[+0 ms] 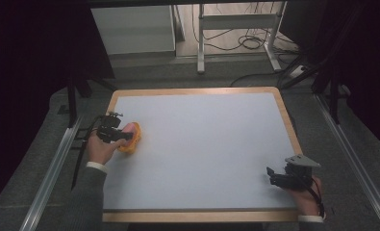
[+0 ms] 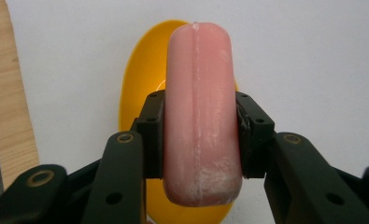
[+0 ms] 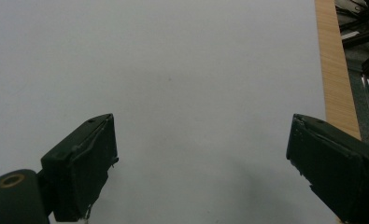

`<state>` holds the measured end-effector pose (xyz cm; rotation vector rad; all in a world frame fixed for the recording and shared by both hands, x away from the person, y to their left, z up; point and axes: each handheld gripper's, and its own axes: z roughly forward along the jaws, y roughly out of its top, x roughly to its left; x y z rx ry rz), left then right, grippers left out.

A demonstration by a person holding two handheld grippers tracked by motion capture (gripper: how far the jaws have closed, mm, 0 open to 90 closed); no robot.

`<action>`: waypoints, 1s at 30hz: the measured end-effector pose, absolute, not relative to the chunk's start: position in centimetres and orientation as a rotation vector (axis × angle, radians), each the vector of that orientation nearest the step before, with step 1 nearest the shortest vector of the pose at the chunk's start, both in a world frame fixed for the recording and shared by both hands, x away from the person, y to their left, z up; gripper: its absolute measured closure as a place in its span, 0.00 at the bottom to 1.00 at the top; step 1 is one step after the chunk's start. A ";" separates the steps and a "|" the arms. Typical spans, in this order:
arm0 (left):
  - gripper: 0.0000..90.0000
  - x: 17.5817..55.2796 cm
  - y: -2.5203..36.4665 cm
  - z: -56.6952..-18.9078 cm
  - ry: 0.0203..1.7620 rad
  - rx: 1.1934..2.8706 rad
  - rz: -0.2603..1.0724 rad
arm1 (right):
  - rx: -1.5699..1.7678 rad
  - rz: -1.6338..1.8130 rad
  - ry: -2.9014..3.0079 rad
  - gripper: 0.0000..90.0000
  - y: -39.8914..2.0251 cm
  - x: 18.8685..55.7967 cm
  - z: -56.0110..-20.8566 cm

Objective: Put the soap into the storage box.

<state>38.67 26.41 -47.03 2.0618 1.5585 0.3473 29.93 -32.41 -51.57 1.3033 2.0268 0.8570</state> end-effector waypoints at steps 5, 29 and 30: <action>0.64 38.5 26.6 -46.9 1.535 2.022 0.359 | 1.304 0.853 2.029 0.09 -32.4 30.0 -51.7; 0.26 31.4 24.9 -46.7 1.279 2.006 0.381 | 1.289 0.856 2.031 0.09 -32.1 29.9 -51.5; 0.26 31.1 24.7 -47.1 1.277 2.010 0.370 | 1.288 0.856 2.030 0.09 -32.1 29.8 -51.5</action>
